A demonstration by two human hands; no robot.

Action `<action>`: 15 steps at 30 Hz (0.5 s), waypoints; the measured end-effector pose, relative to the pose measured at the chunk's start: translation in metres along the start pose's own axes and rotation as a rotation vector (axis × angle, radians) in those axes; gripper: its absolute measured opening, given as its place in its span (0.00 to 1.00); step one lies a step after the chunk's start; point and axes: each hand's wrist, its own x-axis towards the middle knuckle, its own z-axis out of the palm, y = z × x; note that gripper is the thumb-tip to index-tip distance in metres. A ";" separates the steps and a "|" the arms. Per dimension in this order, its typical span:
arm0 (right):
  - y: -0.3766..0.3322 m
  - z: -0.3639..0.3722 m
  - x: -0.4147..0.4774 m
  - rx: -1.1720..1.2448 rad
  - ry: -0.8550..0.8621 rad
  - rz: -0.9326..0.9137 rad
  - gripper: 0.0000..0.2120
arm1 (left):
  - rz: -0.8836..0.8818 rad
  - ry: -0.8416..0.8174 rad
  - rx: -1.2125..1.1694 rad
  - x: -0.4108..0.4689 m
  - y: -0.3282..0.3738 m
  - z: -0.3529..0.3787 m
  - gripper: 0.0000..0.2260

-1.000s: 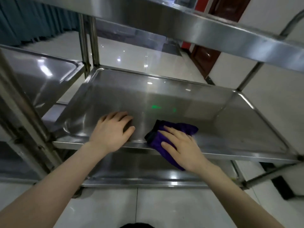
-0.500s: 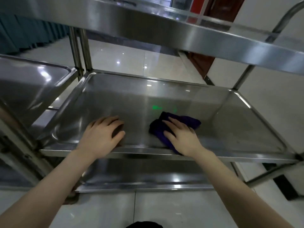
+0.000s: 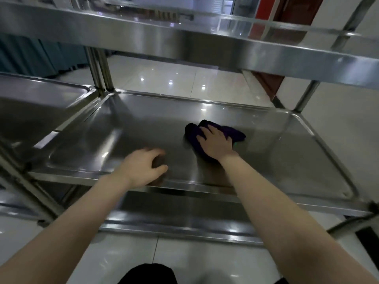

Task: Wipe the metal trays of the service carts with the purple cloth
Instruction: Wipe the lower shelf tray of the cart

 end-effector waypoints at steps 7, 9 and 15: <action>0.050 0.011 -0.151 -0.097 0.143 -0.172 0.26 | 0.126 0.076 0.094 0.030 0.056 0.029 0.21; 0.059 0.009 -0.153 -0.091 0.107 -0.160 0.28 | 0.172 0.073 0.108 0.037 0.073 0.037 0.21; 0.074 -0.018 -0.019 -0.051 0.023 0.004 0.24 | 0.131 0.091 0.160 0.041 0.084 0.050 0.20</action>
